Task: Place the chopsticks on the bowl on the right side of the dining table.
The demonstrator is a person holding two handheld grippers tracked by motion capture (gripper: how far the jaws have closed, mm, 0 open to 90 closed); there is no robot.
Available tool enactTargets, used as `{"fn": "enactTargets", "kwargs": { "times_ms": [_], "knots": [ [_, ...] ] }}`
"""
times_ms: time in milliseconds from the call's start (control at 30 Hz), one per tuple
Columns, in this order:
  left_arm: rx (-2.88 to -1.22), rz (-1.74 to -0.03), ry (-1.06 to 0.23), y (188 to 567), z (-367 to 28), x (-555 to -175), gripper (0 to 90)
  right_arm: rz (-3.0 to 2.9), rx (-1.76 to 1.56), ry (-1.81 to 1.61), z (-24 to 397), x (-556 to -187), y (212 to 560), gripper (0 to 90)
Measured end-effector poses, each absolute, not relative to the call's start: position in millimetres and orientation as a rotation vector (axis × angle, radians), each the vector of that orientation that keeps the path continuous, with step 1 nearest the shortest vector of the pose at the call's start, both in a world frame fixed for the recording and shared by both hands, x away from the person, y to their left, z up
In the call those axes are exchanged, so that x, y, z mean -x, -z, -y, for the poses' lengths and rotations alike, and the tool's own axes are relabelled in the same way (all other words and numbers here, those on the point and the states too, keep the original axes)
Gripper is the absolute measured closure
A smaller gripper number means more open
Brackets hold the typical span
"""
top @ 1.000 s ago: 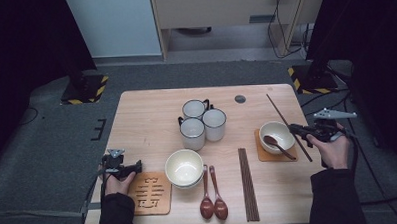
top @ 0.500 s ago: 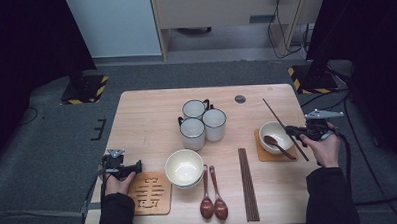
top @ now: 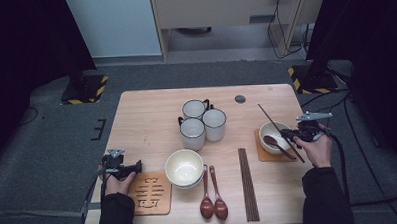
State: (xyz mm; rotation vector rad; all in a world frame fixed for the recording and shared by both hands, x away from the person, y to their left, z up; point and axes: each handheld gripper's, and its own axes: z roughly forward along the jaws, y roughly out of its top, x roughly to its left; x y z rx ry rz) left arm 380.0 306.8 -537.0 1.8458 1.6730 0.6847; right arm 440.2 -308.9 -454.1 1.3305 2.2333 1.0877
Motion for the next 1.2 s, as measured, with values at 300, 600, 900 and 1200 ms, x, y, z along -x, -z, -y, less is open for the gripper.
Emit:
{"fn": "enactTargets", "kwargs": {
  "times_ms": [300,600,900,1200],
  "knots": [
    [-1.845,-1.673,-0.685,537,-307,-380,0.0,-2.253,-1.347,-1.051,307,-442,460,85.1],
    [-1.845,-1.673,-0.685,537,-307,-380,0.0,-2.258,-1.330,-1.036,305,-443,462,85.0],
    [-1.845,-1.673,-0.685,537,-307,-380,0.0,-2.227,-1.313,-1.066,304,-440,454,77.1],
    [-1.845,-1.673,-0.685,537,-307,-380,0.0,-2.199,-1.281,-1.112,301,-425,433,60.1]
  ]
}}
